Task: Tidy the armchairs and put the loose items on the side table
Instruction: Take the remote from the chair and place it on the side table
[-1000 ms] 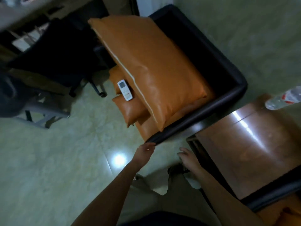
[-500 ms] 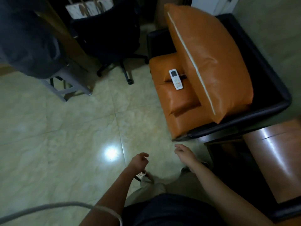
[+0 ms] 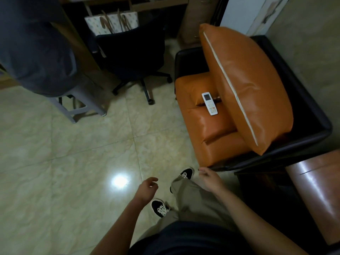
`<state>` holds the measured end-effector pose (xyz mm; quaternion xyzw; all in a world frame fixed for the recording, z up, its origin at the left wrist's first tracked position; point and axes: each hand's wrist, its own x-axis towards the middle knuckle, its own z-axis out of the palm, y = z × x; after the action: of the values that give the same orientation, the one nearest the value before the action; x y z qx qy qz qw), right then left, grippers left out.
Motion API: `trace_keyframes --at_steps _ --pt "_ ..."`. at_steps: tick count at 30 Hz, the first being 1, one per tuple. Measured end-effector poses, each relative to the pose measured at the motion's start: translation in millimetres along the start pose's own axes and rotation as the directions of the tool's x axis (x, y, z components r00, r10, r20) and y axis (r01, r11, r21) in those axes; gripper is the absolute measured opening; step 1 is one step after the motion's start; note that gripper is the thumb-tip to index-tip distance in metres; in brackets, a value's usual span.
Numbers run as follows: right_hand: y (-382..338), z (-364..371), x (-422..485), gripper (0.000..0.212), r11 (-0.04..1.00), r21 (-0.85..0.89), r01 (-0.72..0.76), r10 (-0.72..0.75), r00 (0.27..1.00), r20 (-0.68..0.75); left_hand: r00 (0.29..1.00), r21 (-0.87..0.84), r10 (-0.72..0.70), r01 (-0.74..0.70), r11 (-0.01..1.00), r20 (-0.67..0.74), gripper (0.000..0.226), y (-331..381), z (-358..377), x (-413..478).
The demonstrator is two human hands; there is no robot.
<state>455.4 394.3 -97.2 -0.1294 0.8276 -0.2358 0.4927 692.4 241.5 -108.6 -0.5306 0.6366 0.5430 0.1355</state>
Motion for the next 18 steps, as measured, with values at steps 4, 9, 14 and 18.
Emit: trace_keyframes --at_steps 4,9,14,18 --pt "-18 0 32 0.034 1.0 0.017 -0.005 0.004 1.0 0.008 0.998 0.03 -0.055 0.055 0.998 -0.025 0.025 -6 -31 23" --pt "-60 -32 97 0.032 1.0 -0.007 0.01 -0.009 0.999 0.046 0.992 0.069 -0.098 0.104 0.992 -0.081 0.024 15 -78 59" --pt "-101 -88 160 0.027 1.0 -0.022 0.011 -0.01 0.999 0.045 0.986 0.006 -0.067 0.069 0.998 -0.153 0.022 82 -114 116" --pt "-125 -132 175 0.033 1.0 0.007 0.0 0.0 1.0 -0.019 0.99 0.001 -0.016 0.016 1.0 -0.137 0.023 146 -121 156"
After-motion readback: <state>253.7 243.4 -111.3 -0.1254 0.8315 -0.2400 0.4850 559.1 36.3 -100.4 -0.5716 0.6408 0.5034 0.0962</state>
